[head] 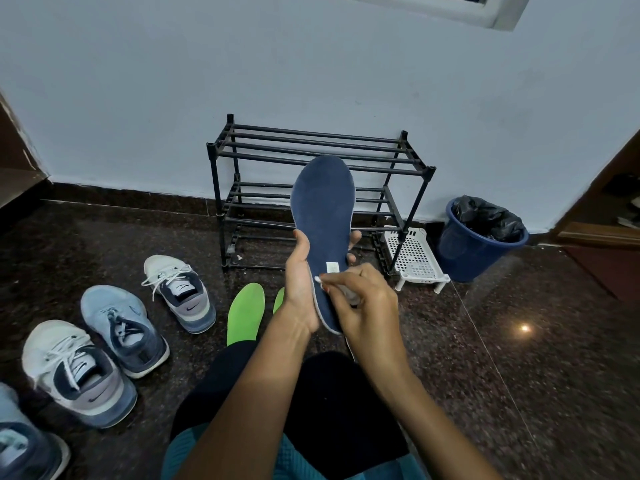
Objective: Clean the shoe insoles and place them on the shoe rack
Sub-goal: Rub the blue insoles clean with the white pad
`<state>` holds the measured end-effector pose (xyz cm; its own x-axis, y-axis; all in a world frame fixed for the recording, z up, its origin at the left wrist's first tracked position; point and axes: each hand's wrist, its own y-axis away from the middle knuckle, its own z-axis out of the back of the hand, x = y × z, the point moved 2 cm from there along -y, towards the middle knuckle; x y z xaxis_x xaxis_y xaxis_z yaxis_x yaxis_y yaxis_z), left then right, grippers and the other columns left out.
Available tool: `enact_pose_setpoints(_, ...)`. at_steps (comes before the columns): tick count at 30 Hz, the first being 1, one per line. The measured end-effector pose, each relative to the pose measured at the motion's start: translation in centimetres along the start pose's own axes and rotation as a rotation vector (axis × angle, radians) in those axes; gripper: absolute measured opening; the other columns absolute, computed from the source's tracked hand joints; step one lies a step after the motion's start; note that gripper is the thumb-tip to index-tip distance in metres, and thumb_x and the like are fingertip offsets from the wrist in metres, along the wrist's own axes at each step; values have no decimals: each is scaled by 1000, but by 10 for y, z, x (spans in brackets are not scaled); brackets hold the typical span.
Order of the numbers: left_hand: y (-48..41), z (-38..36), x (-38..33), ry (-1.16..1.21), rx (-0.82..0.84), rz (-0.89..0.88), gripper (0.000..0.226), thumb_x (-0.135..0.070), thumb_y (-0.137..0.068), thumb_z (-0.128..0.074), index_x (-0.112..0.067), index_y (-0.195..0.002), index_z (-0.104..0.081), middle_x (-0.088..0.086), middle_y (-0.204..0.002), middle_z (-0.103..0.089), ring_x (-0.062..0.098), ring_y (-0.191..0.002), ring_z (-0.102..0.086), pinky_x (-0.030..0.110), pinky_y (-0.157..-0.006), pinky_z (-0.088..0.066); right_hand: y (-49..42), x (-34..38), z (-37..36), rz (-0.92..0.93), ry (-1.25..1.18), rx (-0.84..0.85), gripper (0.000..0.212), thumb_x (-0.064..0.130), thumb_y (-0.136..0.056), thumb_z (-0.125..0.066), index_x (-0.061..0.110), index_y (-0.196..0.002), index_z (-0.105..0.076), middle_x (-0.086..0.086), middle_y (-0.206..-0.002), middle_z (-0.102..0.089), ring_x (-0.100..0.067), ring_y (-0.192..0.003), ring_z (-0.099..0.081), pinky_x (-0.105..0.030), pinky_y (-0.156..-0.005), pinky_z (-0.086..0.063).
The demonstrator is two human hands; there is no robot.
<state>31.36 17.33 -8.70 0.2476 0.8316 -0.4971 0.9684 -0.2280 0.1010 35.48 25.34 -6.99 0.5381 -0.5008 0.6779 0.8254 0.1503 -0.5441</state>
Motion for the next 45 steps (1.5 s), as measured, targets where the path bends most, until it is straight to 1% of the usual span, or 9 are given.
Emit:
enact_pose_setpoints(9,-3,2,-4,38,-11,-142,66,-57,-97,-19,-6,-105,-60,5,-88,-66,14,-62,-49,22,-52,-44,37,4,6,19,-106,66,23,15,-77,-62,28,-96,-64,5,-77,-58,-9,-75,-57,-21,-68,-46)
enact_pose_setpoints(18,0,1,0,46,32,-110,70,-58,-96,-20,-8,-100,-69,3,-93,-68,14,-69,-54,27,-63,-48,-7,-13,6,-35,63,-110,15,3,-79,-61,9,-87,-72,4,-78,-51,-17,-76,-54,-5,-73,-35)
enact_pose_setpoints(21,0,1,-2,72,31,-137,75,-57,-96,-21,-7,-91,-76,5,-91,-68,14,-68,-55,26,-62,-49,1,-8,1,-19,46,-105,17,7,-78,-58,9,-87,-72,3,-78,-53,-17,-78,-55,-6,-73,-37)
enact_pose_setpoints(24,-1,2,-3,80,11,-157,70,-55,-97,-21,-3,-101,-67,7,-90,-67,15,-68,-55,25,-61,-49,21,1,-2,4,4,-54,18,10,-77,-58,12,-88,-73,5,-78,-54,-13,-76,-55,-9,-69,-40)
enact_pose_setpoints(28,-1,1,-1,43,-4,-151,72,-55,-98,-20,2,-110,-61,12,-97,-69,20,-79,-64,30,-76,-56,17,-2,3,-7,23,-56,16,11,-78,-59,13,-86,-73,1,-77,-56,-17,-75,-56,-10,-69,-39)
enact_pose_setpoints(32,1,-2,1,7,7,-120,75,-59,-96,-17,-2,-113,-64,10,-108,-70,20,-96,-68,33,-94,-50,-4,-10,6,-34,84,-116,14,5,-78,-62,9,-87,-72,1,-77,-51,-21,-75,-54,-8,-71,-35)
enact_pose_setpoints(36,2,-2,-1,-17,-4,-130,72,-58,-96,-13,-4,-121,-54,8,-110,-70,19,-100,-67,31,-95,-49,-2,-9,0,-32,82,-133,17,9,-79,-58,7,-88,-72,2,-78,-52,-19,-76,-54,-4,-73,-34)
enact_pose_setpoints(42,3,-2,-7,31,16,-163,72,-56,-97,-17,-2,-136,-43,14,-114,-67,24,-102,-67,35,-88,-55,23,3,-1,-54,-38,-40,20,14,-78,-58,18,-90,-73,7,-76,-53,-13,-75,-55,-16,-69,-43)
enact_pose_setpoints(45,2,-4,-5,35,29,-144,72,-57,-97,-16,-3,-137,-43,13,-116,-67,24,-105,-66,36,-90,-54,22,2,3,-35,74,-59,17,17,-78,-60,19,-89,-73,6,-74,-54,-14,-72,-55,-33,-73,-47)
